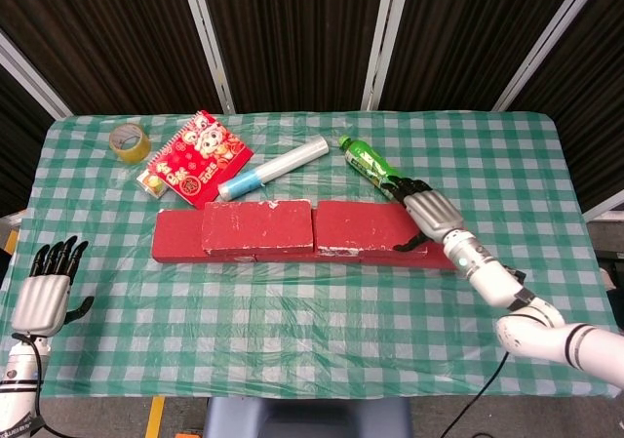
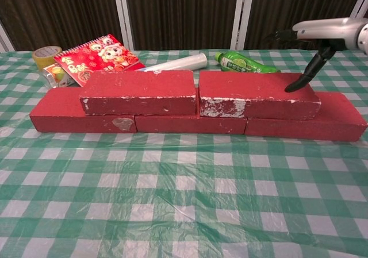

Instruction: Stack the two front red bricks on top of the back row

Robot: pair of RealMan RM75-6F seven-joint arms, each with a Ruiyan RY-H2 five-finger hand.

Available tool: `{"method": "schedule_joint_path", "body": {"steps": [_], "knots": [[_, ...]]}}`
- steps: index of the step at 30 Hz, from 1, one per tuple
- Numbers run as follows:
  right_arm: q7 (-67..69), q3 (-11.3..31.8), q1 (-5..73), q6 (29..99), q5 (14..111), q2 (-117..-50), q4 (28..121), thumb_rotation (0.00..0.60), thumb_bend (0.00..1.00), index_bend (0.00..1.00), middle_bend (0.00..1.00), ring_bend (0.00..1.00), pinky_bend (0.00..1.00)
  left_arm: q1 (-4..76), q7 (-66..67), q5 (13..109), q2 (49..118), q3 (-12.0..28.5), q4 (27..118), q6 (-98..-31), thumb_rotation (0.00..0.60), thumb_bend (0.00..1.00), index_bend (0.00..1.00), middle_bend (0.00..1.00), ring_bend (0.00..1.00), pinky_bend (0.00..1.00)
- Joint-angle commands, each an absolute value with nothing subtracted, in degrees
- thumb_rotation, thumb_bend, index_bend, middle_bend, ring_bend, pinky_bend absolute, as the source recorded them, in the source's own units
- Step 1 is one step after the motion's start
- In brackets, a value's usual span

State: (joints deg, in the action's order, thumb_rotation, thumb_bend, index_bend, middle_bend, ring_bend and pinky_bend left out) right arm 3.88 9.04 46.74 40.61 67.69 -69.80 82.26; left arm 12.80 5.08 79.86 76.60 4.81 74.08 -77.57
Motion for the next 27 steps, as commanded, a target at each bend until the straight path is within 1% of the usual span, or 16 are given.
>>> {"method": "schedule_joint_path", "body": {"steps": [1, 2, 3, 4, 5, 8, 10, 12, 18, 27], "knots": [[5.01, 8.29, 44.43, 43.28, 70.23, -67.39, 82.77, 0.6, 0.01, 0.06, 0.03, 0.0, 0.18, 12.68, 5.29, 79.91, 76.55, 4.83, 74.21, -77.88, 0.6, 0.26, 0.0, 0.0, 0.0, 0.01], [4.03, 6.57, 42.13, 45.96, 72.11, -65.64, 81.7, 0.596, 0.01, 0.14, 0.03, 0.0, 0.17, 12.57, 5.54, 80.0, 76.54, 4.81, 74.37, -78.19, 0.6, 0.26, 0.0, 0.0, 0.0, 0.01], [4.29, 5.77, 41.01, 47.38, 73.55, -65.15, 81.3, 0.592, 0.01, 0.21, 0.03, 0.0, 0.16, 12.54, 5.71, 80.01, 76.55, 4.82, 74.49, -78.28, 0.6, 0.26, 0.0, 0.0, 0.0, 0.01], [4.53, 4.89, 40.02, 48.27, 74.72, -64.96, 80.31, 0.587, 0.01, 0.32, 0.03, 0.0, 0.15, 12.54, 5.87, 79.99, 76.57, 4.82, 74.57, -78.27, 0.6, 0.26, 0.0, 0.0, 0.0, 0.01], [4.51, 4.3, 39.51, 48.51, 75.29, -64.96, 79.49, 0.579, 0.01, 0.37, 0.03, 0.0, 0.14, 12.55, 5.96, 79.96, 76.6, 4.82, 74.6, -78.23, 0.6, 0.26, 0.0, 0.0, 0.0, 0.01], [3.98, 2.96, 38.44, 48.74, 76.43, -65.88, 76.68, 0.567, 0.01, 0.45, 0.03, 0.0, 0.13, 12.64, 6.13, 79.89, 76.71, 4.82, 74.62, -77.99, 0.6, 0.26, 0.0, 0.0, 0.0, 0.02], [3.58, 2.35, 38.08, 48.39, 76.69, -66.84, 74.86, 0.565, 0.01, 0.48, 0.03, 0.0, 0.13, 12.7, 6.26, 79.85, 76.76, 4.84, 74.6, -77.87, 0.6, 0.26, 0.0, 0.0, 0.0, 0.02], [3.82, 2.09, 37.9, 47.77, 76.71, -68.04, 73.31, 0.561, 0.01, 0.5, 0.03, 0.0, 0.13, 12.74, 6.27, 79.82, 76.79, 4.81, 74.61, -77.71, 0.6, 0.26, 0.0, 0.0, 0.0, 0.01], [5.16, 2.01, 38.55, 45.7, 77.53, -70.59, 71.15, 0.558, 0.01, 0.49, 0.03, 0.0, 0.13, 12.75, 6.34, 79.72, 76.76, 4.82, 74.61, -77.57, 0.6, 0.26, 0.0, 0.0, 0.0, 0.02], [5.54, 2.77, 39.91, 44.11, 78.24, -72.9, 71.24, 0.555, 0.01, 0.44, 0.03, 0.0, 0.13, 12.57, 6.08, 79.57, 76.49, 4.94, 74.67, -77.74, 0.6, 0.26, 0.0, 0.0, 0.0, 0.02]]}}
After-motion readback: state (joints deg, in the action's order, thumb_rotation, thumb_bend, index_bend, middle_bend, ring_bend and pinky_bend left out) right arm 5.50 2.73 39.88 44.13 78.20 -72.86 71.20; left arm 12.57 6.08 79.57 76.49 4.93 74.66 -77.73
